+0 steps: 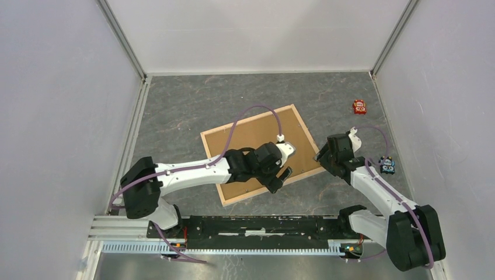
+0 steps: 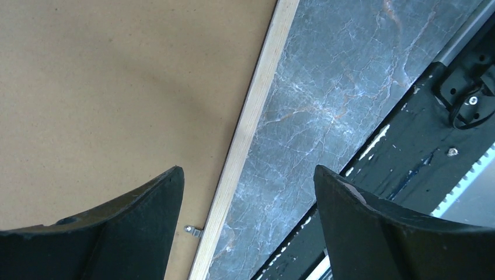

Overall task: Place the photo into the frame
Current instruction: Turn over the photo frame at the center of the board.

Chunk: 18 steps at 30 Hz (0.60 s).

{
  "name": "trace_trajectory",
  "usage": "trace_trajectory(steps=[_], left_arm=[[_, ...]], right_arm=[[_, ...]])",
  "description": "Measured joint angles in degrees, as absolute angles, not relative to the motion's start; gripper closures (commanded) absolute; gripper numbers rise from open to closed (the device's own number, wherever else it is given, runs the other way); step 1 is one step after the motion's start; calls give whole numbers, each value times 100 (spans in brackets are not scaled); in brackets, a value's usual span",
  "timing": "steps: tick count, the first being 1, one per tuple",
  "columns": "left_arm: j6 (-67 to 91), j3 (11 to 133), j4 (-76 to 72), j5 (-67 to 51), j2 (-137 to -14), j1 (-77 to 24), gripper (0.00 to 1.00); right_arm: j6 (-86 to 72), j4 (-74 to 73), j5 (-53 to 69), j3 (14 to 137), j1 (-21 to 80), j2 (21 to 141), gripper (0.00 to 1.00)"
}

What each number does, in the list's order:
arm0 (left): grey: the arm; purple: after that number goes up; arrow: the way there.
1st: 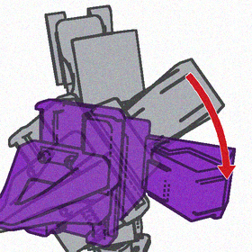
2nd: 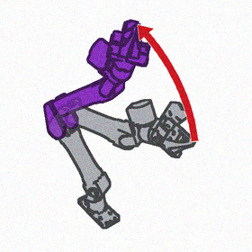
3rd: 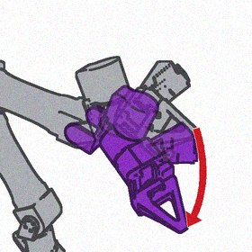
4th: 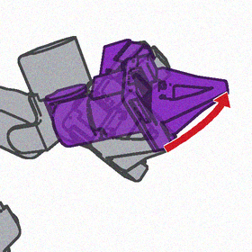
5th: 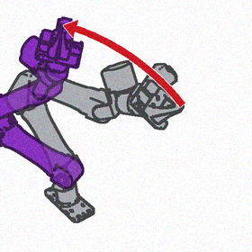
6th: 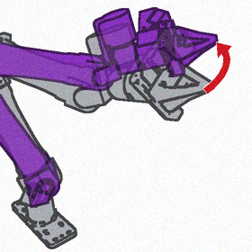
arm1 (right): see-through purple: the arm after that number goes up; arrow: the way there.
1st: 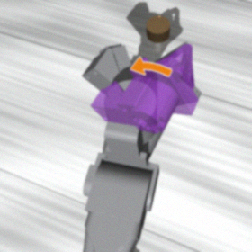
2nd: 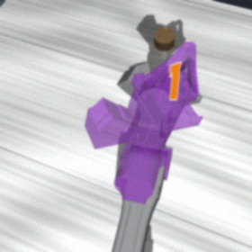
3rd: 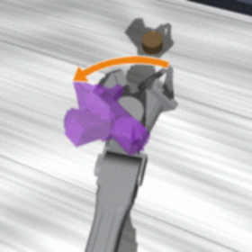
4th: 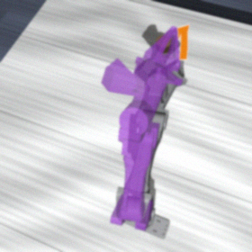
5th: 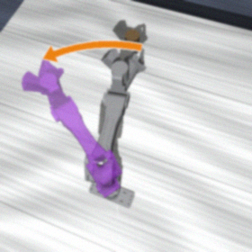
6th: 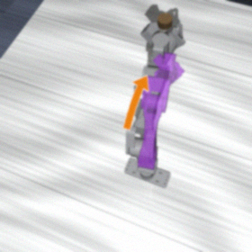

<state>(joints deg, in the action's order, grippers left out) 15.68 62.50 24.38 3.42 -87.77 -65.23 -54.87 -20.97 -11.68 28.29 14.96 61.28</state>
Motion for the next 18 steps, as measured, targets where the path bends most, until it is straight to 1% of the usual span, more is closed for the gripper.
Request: trace_trajectory(steps=[6,12,18], left_arm=[[1476,6528,2582,676,-9115,-6794,12],[1398,6678,2665,762,-9295,-6899,12],[1396,6683,2705,805,-9321,-6936,12]], right_arm=[[-5594,-2001,-1111,2633,1535,5854,38],[-5680,-2023,-1007,2550,1577,5697,38],[-5749,-2550,-899,2488,1671,5559,39]])
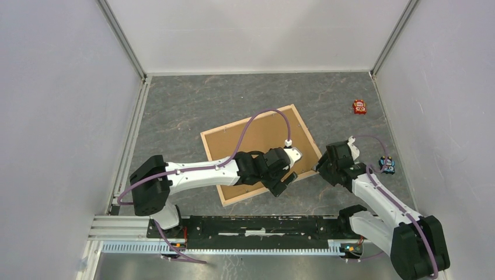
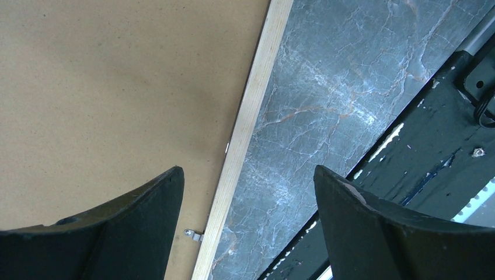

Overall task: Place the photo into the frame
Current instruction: Turn over the photo frame at the center of the board.

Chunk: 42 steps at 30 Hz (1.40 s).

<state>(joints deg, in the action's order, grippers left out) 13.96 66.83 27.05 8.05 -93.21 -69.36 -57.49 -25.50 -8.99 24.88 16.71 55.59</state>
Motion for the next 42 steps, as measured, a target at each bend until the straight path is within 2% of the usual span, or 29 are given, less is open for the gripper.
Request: trace_trajectory(steps=[4,12,14,19,24,34,39,42], left_arm=[[1396,6683,2716,845,-9321,-6936,12],[1393,6722,2716,893,-9415,-6991,12],[1396,6722,2724,921,-9424,-7028,12],[1387,6722,2720,1109,-9467,-7124,14],[1286,6810,2775,1455,-9736,-7269,13],[928,7474,3046,2388,-10506,-7850,11],[764,7859,3452,3450,-11054,-8246,16],[657,7959,3671,4193,-11393,-8407,30]], right_arm=[[-5819,-2930,-919,2434,1715,5537,42],[-5929,-2661,-937,2517,1719,5940,43],[-5955,-2506,-972,2596,1723,6165,47],[-6001,-2340,-976,2637,1723,6375,69],[-6372,-2558,-967,2709,1704,6375,100],[-6742,-3559,-548,3618,1678,6357,100],[-6733,-3966,-200,4154,1715,6294,100],[-6801,-4099,-102,4211,1715,6250,100]])
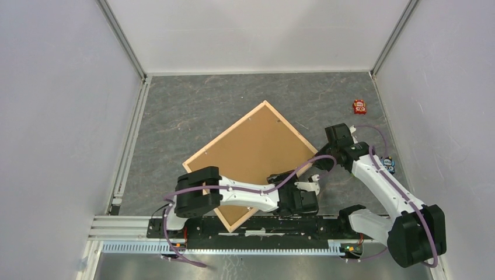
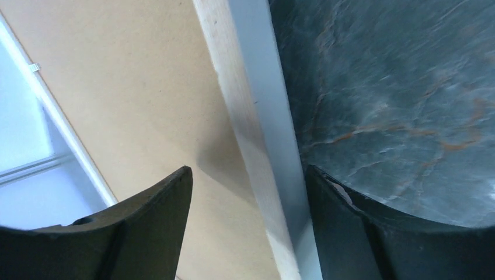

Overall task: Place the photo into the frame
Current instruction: Turn over the photo frame at the center of the board.

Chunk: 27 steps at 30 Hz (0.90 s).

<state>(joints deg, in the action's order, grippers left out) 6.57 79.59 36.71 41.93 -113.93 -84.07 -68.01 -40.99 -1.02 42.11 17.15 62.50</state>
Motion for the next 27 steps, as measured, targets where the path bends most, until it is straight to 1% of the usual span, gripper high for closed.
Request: trace_trajectory(steps=[3,6,8,9,10,12,14,16,18,21,23,27], left_arm=[[617,7964,3859,4716,-11577,-8514,50],[593,7959,4038,5188,-11616,-8619,64],[587,7957,4091,5513,-11601,-8652,74],[587,7957,4104,5658,-11574,-8654,79],[558,7957,4136,5710,-11524,-8648,82],[456,7955,4202,5791,-11362,-8643,88],[239,7957,4283,5909,-11093,-8626,92],[-36,8005,4372,6073,-10772,-8606,98],[-340,8158,4429,6206,-10532,-8582,98],[-950,8508,4298,6370,-10221,-8534,98],[-1310,8694,4119,6331,-10047,-8486,98],[-1658,9424,4058,5953,-9835,-8250,98]], right_arm=[[-6919,-4182,19,4211,1715,6248,100],[-7035,-4163,54,4235,1715,6243,99],[-7096,-4152,25,4250,1712,6241,73],[-7102,-4176,-19,4276,1708,6241,56],[-7100,-4219,-58,4313,1712,6233,45],[-6914,-4287,-204,4493,1717,6191,25],[-6528,-4283,-484,4947,1726,6112,15],[-5968,-4187,-829,5537,1726,5996,10],[-5181,-3933,-1153,6173,1726,5839,7],[-4117,-3601,-1767,7089,1730,5505,7],[-3583,-3389,-2217,7454,1730,5203,8],[-2877,-3022,-3100,7605,1730,4333,10]])
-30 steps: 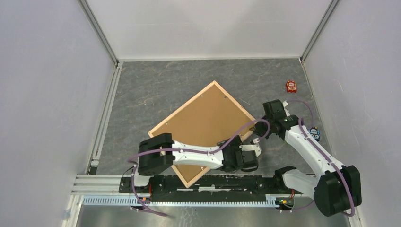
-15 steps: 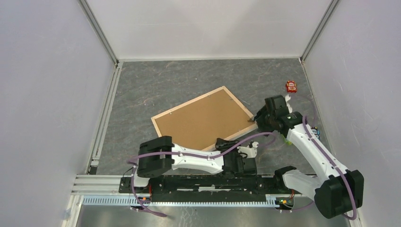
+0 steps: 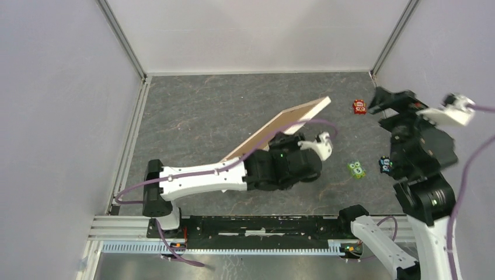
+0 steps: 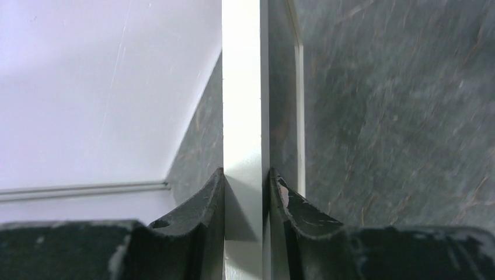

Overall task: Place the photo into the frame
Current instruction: Turn over the photo frame at the center of the board.

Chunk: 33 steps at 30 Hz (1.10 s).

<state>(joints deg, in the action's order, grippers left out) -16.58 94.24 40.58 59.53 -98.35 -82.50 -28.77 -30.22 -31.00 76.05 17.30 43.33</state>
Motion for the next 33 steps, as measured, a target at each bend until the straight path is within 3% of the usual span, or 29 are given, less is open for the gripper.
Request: trace_trajectory(steps=[8,13,23,28,33], left_arm=[[-1194,11579,5083,4423,-9832,-6914,98],[-436,11922,5572,3059,-9819,-5391,98],[1109,10370,4788,202,-8917,-2043,98],[1837,9378,4115,-659,-8447,-1037,98],[3048,7526,2965,-1236,-7649,-163,98]], right_arm=[[-2563,-2534,-4246,7096,1726,3208,11],[-2576,-2637,-4313,6862,1726,3365,11],[-2613,-2707,-4217,6556,1726,3553,11],[-2652,-2705,-4156,6388,1726,3553,12],[-2689,-2700,-4012,6195,1726,3577,11]])
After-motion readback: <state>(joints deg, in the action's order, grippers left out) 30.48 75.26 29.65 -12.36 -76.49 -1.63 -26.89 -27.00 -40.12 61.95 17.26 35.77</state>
